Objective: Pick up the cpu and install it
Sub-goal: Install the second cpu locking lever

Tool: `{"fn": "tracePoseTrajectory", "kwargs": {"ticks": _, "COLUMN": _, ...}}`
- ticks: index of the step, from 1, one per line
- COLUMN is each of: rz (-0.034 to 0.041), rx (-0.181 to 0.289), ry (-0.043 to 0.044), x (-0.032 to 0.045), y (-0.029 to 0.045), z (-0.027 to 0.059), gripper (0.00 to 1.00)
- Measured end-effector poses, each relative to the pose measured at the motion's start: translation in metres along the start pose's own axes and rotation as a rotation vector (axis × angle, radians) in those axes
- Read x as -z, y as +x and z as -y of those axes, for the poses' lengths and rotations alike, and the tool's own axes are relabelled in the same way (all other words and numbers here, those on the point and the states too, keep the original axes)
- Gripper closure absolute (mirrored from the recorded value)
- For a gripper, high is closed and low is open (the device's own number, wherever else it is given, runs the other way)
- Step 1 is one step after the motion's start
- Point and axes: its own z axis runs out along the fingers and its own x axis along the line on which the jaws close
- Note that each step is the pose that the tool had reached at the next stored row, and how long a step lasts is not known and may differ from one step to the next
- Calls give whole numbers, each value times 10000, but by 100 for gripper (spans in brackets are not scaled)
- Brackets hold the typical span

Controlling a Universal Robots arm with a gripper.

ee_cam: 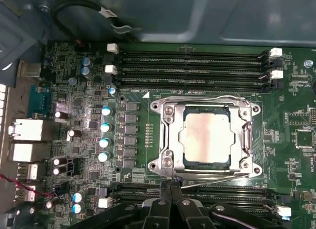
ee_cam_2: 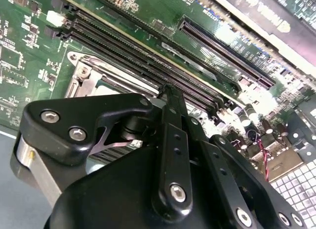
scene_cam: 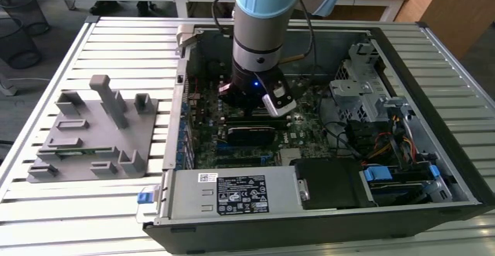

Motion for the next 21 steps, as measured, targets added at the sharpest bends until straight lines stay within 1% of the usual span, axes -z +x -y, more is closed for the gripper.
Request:
{"fn": "tracePoseTrajectory", "kwargs": {"ticks": 4, "rz": -1, "rx": 21, "ry": -69, "x": -4, "y": 19, "z": 29, "gripper": 89}}
{"fn": "tracePoseTrajectory", "kwargs": {"ticks": 8, "rz": -1, "rx": 41, "ry": -180, "x": -6, "y": 36, "z": 50, "gripper": 89}}
{"fn": "tracePoseTrajectory", "kwargs": {"ticks": 10, "rz": -2, "rx": 56, "ry": -231, "x": -10, "y": 59, "z": 60, "gripper": 89}}
{"fn": "tracePoseTrajectory", "kwargs": {"ticks": 13, "rz": -4, "rx": 77, "ry": -282, "x": -24, "y": 84, "z": 63, "gripper": 89}}
{"fn": "tracePoseTrajectory", "kwargs": {"ticks": 18, "rz": -5, "rx": 108, "ry": -404, "x": -52, "y": 110, "z": 66, "gripper": 89}}
{"fn": "tracePoseTrajectory", "kwargs": {"ticks": 21, "rz": -7, "rx": 115, "ry": -444, "x": -71, "y": 114, "z": 69, "gripper": 89}}
